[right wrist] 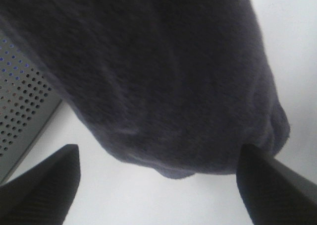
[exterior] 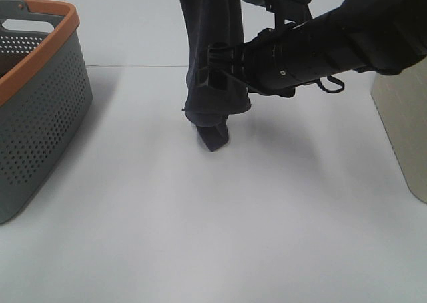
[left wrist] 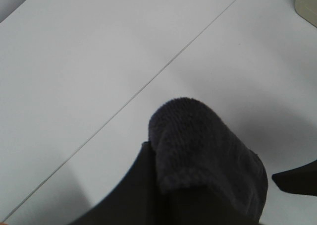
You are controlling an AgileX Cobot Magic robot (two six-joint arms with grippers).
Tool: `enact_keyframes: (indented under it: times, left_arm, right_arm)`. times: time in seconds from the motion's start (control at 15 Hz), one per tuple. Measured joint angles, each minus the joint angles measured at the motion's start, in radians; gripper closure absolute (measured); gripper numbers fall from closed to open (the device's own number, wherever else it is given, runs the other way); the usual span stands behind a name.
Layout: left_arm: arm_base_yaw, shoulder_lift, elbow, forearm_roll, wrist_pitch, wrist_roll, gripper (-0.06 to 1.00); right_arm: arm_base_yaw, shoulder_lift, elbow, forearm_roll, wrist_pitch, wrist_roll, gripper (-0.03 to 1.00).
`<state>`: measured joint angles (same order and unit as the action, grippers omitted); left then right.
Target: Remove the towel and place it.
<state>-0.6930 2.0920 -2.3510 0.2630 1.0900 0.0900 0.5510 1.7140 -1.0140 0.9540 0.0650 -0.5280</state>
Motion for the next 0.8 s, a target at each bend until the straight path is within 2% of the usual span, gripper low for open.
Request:
enact_keyframes:
  times: [0.27, 0.47, 0.8]
  left_arm:
    - [0.029, 0.05, 0.0, -0.007, -0.035, -0.043, 0.94]
    - [0.036, 0.054, 0.0, -0.036, -0.041, -0.052, 0.94]
    - [0.036, 0.055, 0.0, -0.062, -0.047, -0.052, 0.94]
  right_arm:
    - [0.007, 0.033, -0.025, 0.002, -0.045, 0.007, 0.21]
    - [0.007, 0.054, -0.026, 0.021, -0.14, 0.031, 0.21]
    - [0.007, 0.07, -0.031, 0.029, -0.221, 0.077, 0.21]
